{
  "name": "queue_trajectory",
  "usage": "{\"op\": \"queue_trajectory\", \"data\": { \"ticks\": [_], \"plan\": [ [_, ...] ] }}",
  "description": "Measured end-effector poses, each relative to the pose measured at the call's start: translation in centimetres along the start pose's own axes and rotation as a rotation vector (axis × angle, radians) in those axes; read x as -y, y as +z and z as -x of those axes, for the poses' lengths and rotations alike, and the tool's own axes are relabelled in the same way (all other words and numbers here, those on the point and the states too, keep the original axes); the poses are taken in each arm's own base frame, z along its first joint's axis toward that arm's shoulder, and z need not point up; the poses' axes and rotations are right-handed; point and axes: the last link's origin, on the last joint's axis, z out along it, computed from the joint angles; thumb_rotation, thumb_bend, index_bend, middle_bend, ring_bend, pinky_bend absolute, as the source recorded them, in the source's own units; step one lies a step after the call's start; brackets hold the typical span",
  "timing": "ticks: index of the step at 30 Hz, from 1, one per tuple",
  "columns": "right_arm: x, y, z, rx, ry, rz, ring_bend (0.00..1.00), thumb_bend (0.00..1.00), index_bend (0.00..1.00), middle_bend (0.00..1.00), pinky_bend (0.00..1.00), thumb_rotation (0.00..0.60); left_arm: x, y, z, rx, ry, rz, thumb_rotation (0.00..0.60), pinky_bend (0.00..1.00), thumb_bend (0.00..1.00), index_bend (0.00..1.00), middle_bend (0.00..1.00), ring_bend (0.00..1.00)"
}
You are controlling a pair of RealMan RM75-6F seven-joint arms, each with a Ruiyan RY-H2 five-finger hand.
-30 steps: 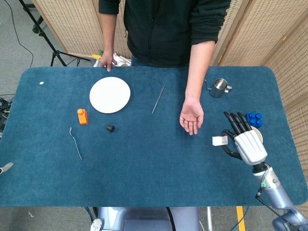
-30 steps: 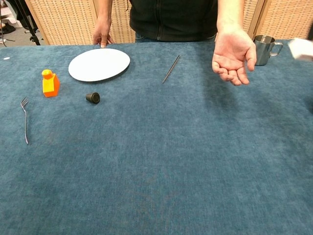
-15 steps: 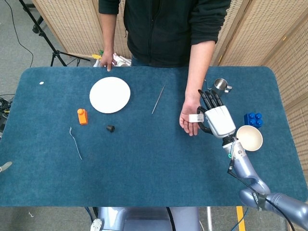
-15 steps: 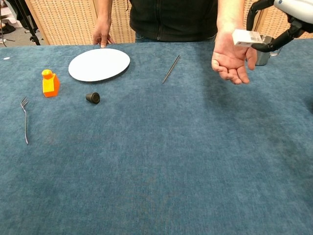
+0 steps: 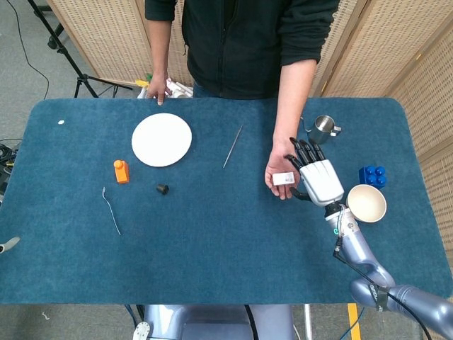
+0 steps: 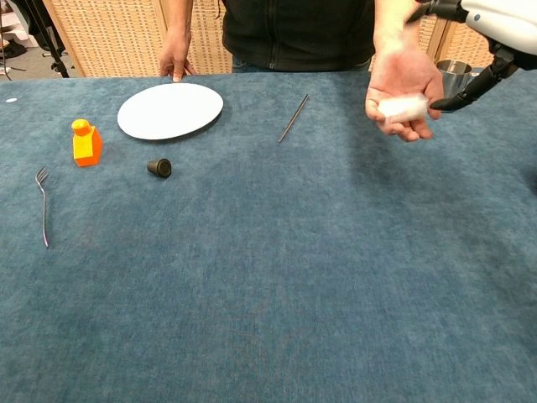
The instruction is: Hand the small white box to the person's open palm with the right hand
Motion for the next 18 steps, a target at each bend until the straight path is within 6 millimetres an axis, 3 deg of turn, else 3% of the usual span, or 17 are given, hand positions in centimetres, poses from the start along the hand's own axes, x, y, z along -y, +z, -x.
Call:
{"op": "queue_trajectory", "data": {
  "ticks": [10, 14, 18],
  "plan": [
    [0.1, -1.6, -2.4, -0.036, 0.02, 0.02, 0.0, 0.0, 0.0, 0.0, 0.0, 0.6, 0.2, 0.0, -0.2, -0.003, -0.012, -0.003, 0.6, 0.0, 0.0, 0.0, 0.0, 0.0],
    [-1.5, -4.1, -3.3, -0.065, 0.031, 0.035, 0.0, 0.0, 0.0, 0.0, 0.0, 0.6, 0.3, -0.1, -0.3, -0.007, -0.014, -0.003, 0.6, 0.0, 0.0, 0.0, 0.0, 0.0],
    [-4.0, -7.9, -3.5, -0.092, 0.066, 0.062, 0.0, 0.0, 0.0, 0.0, 0.0, 0.6, 0.2, -0.2, -0.1, -0.007, -0.008, -0.001, 0.6, 0.0, 0.0, 0.0, 0.0, 0.0]
  ]
}}
